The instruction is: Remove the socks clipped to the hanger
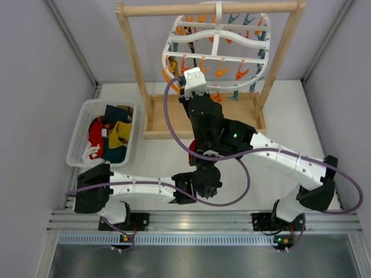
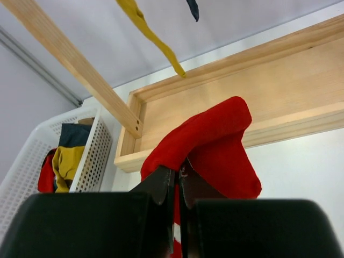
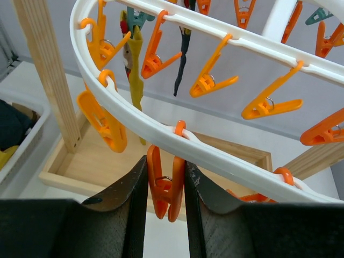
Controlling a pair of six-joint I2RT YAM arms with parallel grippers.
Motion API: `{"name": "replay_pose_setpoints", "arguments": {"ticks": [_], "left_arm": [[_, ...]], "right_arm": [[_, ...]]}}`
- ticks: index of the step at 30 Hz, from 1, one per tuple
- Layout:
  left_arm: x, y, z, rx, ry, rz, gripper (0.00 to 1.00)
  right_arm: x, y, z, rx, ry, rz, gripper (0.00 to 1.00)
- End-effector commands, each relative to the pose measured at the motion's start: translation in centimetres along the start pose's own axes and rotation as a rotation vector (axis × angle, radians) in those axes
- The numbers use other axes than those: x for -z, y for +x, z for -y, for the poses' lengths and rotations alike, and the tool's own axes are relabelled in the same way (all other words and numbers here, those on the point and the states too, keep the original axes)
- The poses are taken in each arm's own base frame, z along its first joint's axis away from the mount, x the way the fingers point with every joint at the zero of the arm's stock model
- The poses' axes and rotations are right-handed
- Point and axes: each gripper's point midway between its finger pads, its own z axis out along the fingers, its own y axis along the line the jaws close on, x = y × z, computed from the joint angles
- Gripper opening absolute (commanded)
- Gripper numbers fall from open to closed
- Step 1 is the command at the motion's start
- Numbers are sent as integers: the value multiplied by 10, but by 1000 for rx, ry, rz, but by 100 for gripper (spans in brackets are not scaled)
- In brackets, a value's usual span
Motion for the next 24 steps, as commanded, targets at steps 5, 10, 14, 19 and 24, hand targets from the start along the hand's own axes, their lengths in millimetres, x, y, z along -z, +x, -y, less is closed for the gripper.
{"name": "replay_pose_setpoints", "arguments": {"ticks": [5, 10, 14, 19, 24], "left_arm": [[-11, 4, -79, 199, -138, -32, 0], [-28, 8, -132, 284, -232, -41, 0], [-43, 9, -142, 265, -251, -44, 0], [-101, 45, -153, 470, -157, -216, 0], [-111, 66, -215, 553, -307, -231, 0]], "right_arm": [[13, -10, 33, -134, -41, 42, 3], [30, -9, 60, -194, -88, 91, 4], [36, -7, 74, -198, -89, 99, 4], [40, -5, 85, -204, -95, 102, 4], [39, 0, 82, -166, -111, 84, 5]]}}
